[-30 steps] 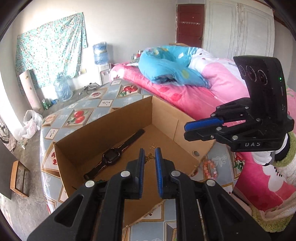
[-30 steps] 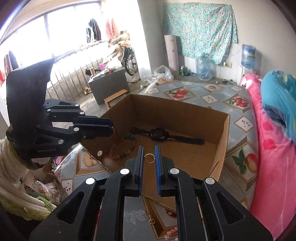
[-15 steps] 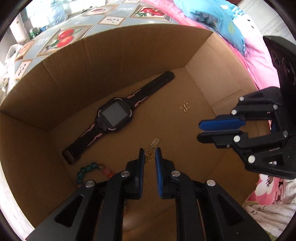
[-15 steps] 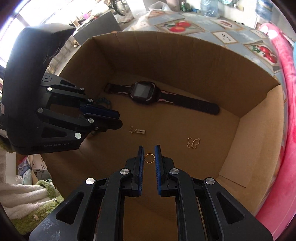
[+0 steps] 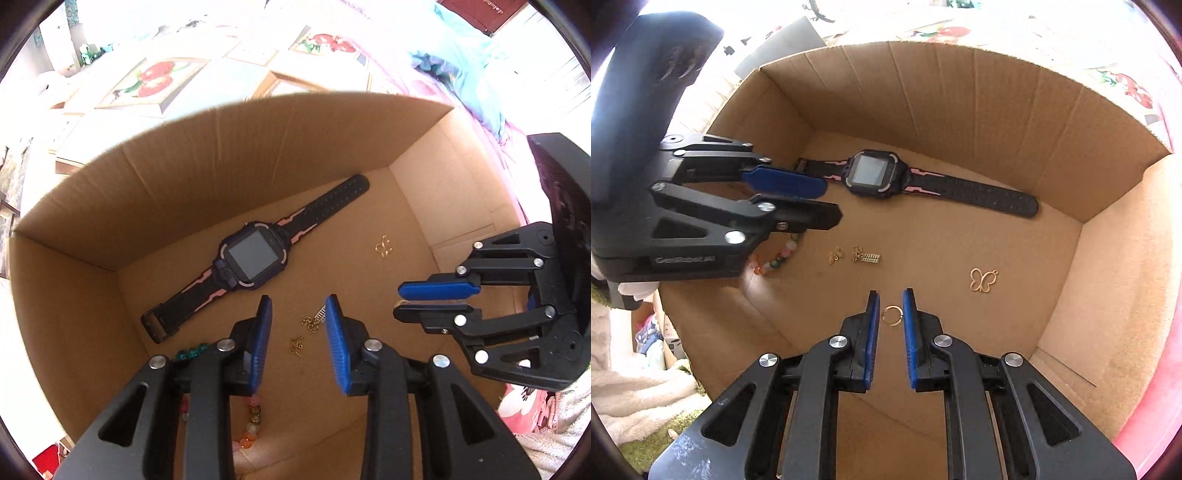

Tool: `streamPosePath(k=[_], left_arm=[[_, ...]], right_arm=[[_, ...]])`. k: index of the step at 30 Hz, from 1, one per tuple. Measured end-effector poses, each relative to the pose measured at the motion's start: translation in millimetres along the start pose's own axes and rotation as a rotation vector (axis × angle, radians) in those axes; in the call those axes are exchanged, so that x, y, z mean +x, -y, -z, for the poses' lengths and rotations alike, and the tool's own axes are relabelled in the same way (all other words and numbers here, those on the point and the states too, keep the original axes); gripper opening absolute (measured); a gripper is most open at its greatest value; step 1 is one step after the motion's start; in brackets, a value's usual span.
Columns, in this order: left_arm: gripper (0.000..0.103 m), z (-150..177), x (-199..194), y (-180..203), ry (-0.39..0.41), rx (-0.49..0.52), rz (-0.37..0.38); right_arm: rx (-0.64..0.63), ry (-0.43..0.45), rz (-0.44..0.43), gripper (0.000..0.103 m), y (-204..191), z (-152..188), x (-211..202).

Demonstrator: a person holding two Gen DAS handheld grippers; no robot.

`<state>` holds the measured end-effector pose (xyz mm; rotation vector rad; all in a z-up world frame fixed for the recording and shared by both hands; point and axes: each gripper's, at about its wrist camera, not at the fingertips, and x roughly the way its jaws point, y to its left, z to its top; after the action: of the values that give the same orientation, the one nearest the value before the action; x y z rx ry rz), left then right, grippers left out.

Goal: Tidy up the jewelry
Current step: 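Open the left tool over the box while the right tool opens to drop its ring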

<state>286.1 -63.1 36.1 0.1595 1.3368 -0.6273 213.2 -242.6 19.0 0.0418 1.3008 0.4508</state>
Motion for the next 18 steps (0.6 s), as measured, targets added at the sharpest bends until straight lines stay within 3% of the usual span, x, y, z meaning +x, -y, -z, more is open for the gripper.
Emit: streamPosePath(k=[6, 11, 18], left_arm=[[0.040, 21, -51, 4, 0.122, -0.003, -0.011], [0.042, 56, -106, 13, 0.287, -0.006, 0.009], [0.052, 139, -159, 43, 0.547, 0.055, 0.025]], right_arm=[[0.016, 0.049, -0.004, 0.018, 0, 8, -11], [0.024, 0.134, -0.006, 0.019, -6, 14, -38], [-0.005, 0.393, 0.003, 0.020, -39, 58, -110]])
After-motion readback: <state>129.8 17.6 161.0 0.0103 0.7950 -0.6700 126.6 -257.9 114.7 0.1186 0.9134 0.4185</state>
